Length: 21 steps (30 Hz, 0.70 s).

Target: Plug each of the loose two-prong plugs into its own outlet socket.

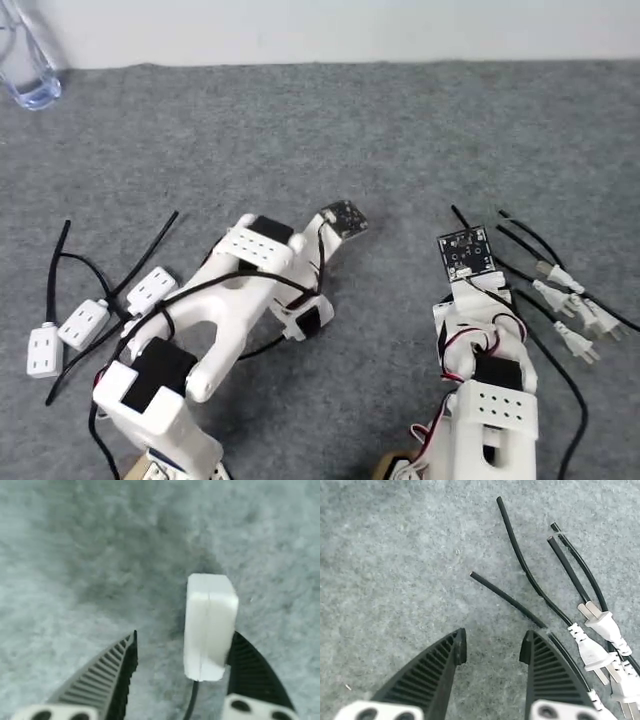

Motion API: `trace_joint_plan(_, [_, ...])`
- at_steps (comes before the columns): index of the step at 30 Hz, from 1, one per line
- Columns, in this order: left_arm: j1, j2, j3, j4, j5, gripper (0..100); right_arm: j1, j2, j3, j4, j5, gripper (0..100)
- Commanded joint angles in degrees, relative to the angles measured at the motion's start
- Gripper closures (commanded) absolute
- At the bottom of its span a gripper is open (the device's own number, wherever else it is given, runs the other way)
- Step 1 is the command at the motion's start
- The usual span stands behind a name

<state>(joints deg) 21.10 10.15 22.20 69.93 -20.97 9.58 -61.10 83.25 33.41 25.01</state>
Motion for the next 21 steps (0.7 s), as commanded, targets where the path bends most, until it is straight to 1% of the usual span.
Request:
trace_joint_plan(1, [-2.37,-0.18,-3.74,0.97,-0.53,73,0.48,-0.13,-0.35,-1.10,0.62,81.2])
trace_joint_plan(4, [-5.98,0.35,-5.23,0.62,-0.88,73,0.48,-0.13,-0.35,-1.10,0.62,81.2])
trace_joint_plan(7, [-9.67,0.35,-4.97,-1.58,-3.25,73,0.48,-0.13,-0.26,-1.10,0.62,81.2])
trace_joint_plan(9, [-10.73,0.18,-4.97,-1.58,-3.52,73,0.48,-0.13,-0.26,-1.10,0.62,81.2])
trace_joint_plan(11, [-10.11,-0.18,-5.23,0.00,-3.52,73,0.31,-0.13,-0.26,-1.10,1.14,81.2])
trace_joint_plan(16, [-2.99,-0.18,-6.73,5.27,-3.34,73,-0.75,-0.13,-0.18,-1.01,2.20,81.2])
trace_joint_plan(19, [-0.09,-0.18,-6.46,5.10,-1.14,73,-0.66,-0.13,-0.18,-0.92,2.37,81.2])
trace_joint_plan(21, [0.44,-0.18,-6.37,3.78,0.88,73,-0.66,-0.13,-0.18,-0.84,2.46,81.2])
